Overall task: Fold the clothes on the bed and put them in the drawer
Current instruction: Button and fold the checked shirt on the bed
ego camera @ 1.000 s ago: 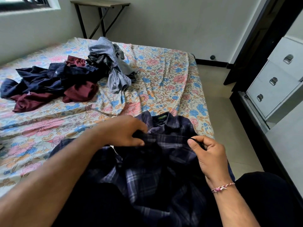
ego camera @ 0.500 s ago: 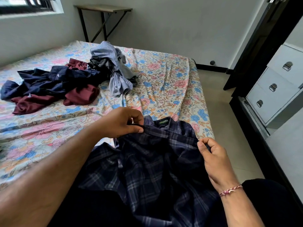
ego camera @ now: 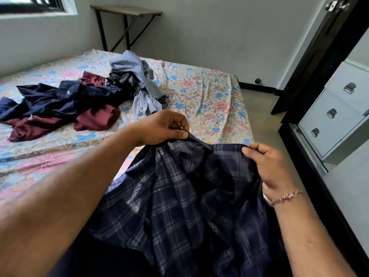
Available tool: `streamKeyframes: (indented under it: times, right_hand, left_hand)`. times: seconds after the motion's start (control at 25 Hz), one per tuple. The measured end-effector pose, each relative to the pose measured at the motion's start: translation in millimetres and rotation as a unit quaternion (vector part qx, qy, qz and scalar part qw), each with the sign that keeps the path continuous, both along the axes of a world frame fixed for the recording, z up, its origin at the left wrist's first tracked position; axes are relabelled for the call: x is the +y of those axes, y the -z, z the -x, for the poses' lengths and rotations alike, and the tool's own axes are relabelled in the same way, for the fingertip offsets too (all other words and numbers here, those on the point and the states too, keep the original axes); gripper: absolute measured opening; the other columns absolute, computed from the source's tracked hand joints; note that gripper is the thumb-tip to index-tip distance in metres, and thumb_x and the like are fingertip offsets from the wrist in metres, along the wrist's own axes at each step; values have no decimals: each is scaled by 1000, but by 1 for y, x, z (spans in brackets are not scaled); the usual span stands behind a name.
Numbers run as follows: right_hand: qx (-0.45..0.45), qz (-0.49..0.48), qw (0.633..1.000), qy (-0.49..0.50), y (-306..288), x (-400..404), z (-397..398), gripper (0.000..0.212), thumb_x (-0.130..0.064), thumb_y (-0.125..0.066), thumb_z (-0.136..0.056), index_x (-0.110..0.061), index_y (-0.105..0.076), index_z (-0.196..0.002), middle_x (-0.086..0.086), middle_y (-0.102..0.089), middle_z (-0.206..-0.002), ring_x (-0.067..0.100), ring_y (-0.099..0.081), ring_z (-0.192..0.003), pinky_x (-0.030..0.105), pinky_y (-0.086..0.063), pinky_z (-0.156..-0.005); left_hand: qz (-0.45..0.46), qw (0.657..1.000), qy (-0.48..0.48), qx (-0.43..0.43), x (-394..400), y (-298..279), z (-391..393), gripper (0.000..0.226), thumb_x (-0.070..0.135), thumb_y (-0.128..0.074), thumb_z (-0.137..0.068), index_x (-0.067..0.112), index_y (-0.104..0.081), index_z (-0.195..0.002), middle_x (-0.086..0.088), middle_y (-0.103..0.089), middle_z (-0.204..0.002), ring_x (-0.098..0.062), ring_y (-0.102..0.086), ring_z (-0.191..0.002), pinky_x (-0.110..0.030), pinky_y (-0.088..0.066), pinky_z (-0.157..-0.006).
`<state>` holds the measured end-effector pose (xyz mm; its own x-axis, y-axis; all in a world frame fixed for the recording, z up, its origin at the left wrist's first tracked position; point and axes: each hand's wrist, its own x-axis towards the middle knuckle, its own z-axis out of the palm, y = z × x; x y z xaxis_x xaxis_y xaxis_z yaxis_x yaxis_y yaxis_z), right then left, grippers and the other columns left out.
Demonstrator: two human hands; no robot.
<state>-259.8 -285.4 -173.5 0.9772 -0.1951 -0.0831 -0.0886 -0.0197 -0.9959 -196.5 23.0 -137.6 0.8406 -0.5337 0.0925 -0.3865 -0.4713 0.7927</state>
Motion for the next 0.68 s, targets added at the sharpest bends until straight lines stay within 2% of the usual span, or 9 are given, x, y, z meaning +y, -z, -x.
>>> streamKeyframes:
  times: [0.08, 0.16, 0.2, 0.28, 0.36, 0.4, 0.48, 0.56, 0.68]
  right_hand:
    - [-59, 111, 992, 18, -35, 3, -38, 15, -11, -76, -91, -18, -78, -77, 4, -76, -79, 15, -69, -71, 47, -61, -83]
    - [-203, 275, 937, 71, -71, 2, -62, 4, -19, -79, -89, -19, -79, -85, -3, -76, -83, 5, -67, -74, 37, -61, -83]
    - [-284, 322, 897, 105, -86, 2, -62, 3, -21, -79, -88, -19, -78, -88, -7, -75, -84, -2, -66, -76, 27, -59, -81]
    - [-380, 350, 844, 141, -94, 6, -43, 8, -22, -80, -87, -18, -74, -89, -11, -72, -86, -4, -64, -77, 11, -50, -76]
    - [-369, 381, 838, 129, -59, 8, -16, 12, -21, -83, -84, -19, -72, -86, -9, -70, -83, 4, -63, -76, 20, -50, -74]
    - [-334, 389, 851, 109, -29, 8, -1, 13, -19, -85, -82, -21, -71, -83, -9, -69, -82, 8, -64, -77, 24, -50, -74]
    - [-231, 353, 904, 68, 36, 11, 36, 16, -18, -86, -81, -25, -72, -79, -12, -71, -80, 7, -68, -81, 19, -49, -76]
    - [-122, 257, 958, 43, 79, 18, 74, 18, -17, -83, -85, -27, -73, -74, -14, -73, -75, 1, -67, -74, 14, -48, -71]
    - [-4, 16, 999, 34, 97, 33, 111, 13, -11, -77, -90, -19, -76, -80, -2, -73, -76, 12, -62, -75, 27, -51, -75]
  left_hand:
    - [-155, 976, -74, -134, -10, -24, -33, 10, 23, -65, -102, 19, -69, -94, 6, -69, -84, -15, -64, -79, -31, -47, -75]
    - [-281, 911, -143, -267, -25, -51, -53, 17, 27, -54, -105, 18, -66, -98, -1, -67, -95, -26, -64, -86, -36, -49, -75]
    - [-263, 892, -169, -326, -33, -64, -54, 19, 25, -50, -104, 15, -66, -100, -5, -65, -99, -29, -64, -87, -38, -50, -74]
    - [-118, 897, -209, -372, -44, -75, -36, 18, 19, -53, -101, 13, -71, -102, -4, -65, -96, -29, -64, -84, -36, -49, -75]
    - [11, 925, -252, -286, -53, -55, 6, 13, 16, -64, -96, 18, -76, -100, 7, -68, -82, -12, -63, -75, -28, -46, -71]
    - [54, 935, -273, -221, -58, -32, 30, 10, 17, -69, -93, 23, -77, -97, 13, -66, -74, -3, -59, -67, -26, -46, -67]
    - [103, 943, -300, -104, -70, 23, 86, 7, 18, -76, -91, 24, -78, -89, 13, -65, -65, 5, -55, -59, -23, -45, -64]
    - [166, 931, -324, 13, -85, 68, 133, 13, 16, -74, -95, 25, -81, -89, 19, -71, -68, 9, -59, -64, -19, -46, -67]
    - [247, 898, -340, 131, -109, 103, 175, 22, 11, -65, -102, 25, -81, -102, 17, -79, -91, 6, -70, -90, -14, -48, -82]
